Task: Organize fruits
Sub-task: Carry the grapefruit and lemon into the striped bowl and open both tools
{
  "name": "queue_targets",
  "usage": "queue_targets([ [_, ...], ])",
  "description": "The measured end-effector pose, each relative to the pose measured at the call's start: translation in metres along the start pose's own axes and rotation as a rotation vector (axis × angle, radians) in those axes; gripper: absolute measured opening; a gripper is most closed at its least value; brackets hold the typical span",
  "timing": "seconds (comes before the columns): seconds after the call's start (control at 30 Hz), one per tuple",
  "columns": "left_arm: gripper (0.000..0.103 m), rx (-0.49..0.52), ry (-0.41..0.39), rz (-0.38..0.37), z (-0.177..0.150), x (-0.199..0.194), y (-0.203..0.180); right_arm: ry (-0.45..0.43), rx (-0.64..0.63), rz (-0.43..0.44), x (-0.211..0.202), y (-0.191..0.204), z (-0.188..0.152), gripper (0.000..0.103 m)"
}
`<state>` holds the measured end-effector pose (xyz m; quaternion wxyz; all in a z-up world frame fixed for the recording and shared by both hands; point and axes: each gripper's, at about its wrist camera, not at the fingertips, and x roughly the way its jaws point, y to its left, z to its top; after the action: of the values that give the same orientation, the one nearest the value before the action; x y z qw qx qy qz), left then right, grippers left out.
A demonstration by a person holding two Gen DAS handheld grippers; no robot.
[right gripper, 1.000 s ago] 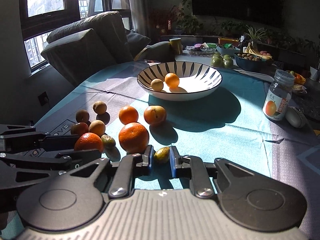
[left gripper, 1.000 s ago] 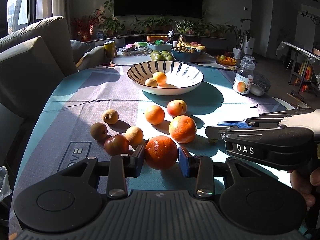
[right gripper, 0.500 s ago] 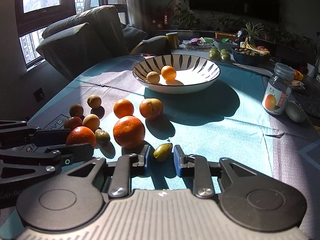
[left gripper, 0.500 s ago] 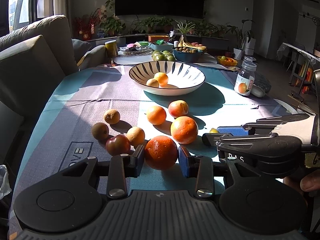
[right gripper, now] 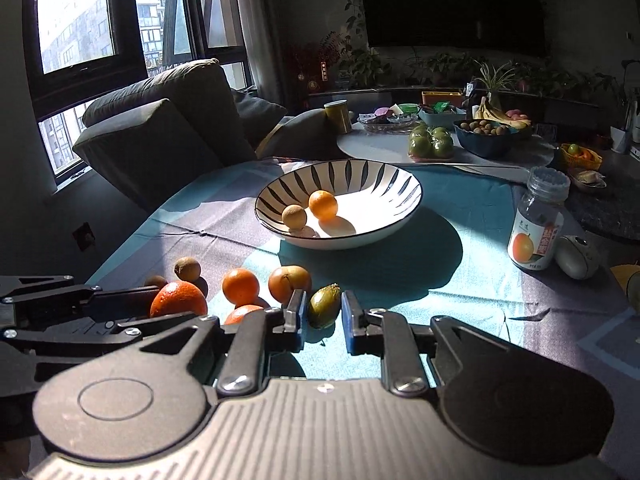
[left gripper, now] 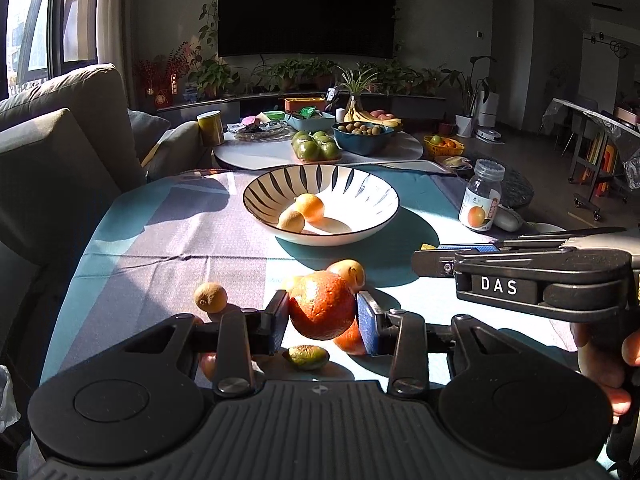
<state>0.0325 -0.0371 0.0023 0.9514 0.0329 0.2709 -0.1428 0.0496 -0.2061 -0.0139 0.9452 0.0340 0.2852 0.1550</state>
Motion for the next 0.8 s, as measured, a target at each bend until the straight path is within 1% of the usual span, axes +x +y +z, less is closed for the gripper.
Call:
queue_targets([
  [0.23, 0.034, -0.009, -0.017, -0.008, 0.025, 0.023, 0.001, -0.033, 0.043, -0.004, 0.006, -0.014, 0.018, 0.078],
  [0.43, 0.034, 0.022, -0.042, -0.015, 0.044, 0.040, -0.002, -0.058, 0.071, -0.004, 0.019, -0.024, 0.033, 0.078],
  [0.57, 0.034, 0.034, -0.027, -0.012, 0.051, 0.056, -0.003, -0.063, 0.080, -0.002, 0.032, -0.029, 0.041, 0.078],
  [0.8, 0.034, 0.028, 0.003, -0.008, 0.056, 0.083, 0.003, -0.041, 0.088, -0.006, 0.055, -0.038, 0.048, 0.078],
])
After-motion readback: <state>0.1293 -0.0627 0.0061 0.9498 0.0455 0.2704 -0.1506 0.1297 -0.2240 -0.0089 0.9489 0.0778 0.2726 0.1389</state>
